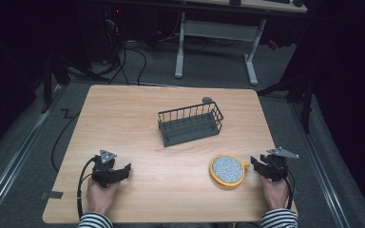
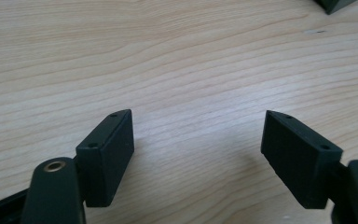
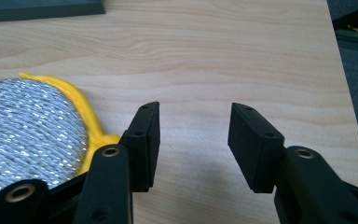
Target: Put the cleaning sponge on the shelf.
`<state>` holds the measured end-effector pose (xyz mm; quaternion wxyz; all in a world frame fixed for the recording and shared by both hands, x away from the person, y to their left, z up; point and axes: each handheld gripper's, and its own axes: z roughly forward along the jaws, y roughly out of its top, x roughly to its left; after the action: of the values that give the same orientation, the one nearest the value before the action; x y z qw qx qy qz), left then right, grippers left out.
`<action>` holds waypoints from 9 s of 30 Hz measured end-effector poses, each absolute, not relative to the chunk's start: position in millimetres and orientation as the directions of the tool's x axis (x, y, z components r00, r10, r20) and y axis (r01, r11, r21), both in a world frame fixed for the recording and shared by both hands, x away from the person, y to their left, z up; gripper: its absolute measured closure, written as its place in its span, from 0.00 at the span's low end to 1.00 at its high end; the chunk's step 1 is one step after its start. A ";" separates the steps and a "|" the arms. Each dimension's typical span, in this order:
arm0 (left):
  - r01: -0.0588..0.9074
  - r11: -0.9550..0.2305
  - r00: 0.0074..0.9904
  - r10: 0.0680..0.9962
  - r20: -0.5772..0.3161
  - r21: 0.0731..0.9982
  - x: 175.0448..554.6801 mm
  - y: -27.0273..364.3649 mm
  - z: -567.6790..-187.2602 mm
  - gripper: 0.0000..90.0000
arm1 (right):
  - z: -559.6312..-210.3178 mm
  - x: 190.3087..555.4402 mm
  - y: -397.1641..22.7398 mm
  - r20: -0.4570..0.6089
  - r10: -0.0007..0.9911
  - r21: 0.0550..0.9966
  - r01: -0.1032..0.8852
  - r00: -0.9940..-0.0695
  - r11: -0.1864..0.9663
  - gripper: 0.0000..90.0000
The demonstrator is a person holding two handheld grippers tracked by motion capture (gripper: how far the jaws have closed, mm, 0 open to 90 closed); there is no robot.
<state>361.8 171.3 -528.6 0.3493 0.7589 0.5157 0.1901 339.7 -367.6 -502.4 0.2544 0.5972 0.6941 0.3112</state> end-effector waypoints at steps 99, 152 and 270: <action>0.635 -0.248 0.559 0.801 -0.213 0.732 434.7 76.8 -443.6 0.72 | -440.0 480.8 -262.1 0.081 0.890 0.604 0.732 -0.449 0.314 0.87; 0.655 -0.201 0.451 0.877 -0.165 0.728 359.9 163.6 -500.9 0.33 | -437.6 366.6 -336.6 0.166 0.929 0.703 0.701 -0.331 0.124 0.49; 0.615 -0.269 0.418 0.908 -0.017 0.741 345.4 167.4 -536.5 0.29 | -398.4 347.9 -333.8 0.161 0.850 0.717 0.651 -0.501 0.248 0.88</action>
<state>345.4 167.4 -536.5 0.3453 0.7680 0.4961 0.2120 347.9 -333.8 -398.4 0.1313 0.4819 0.7790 0.3790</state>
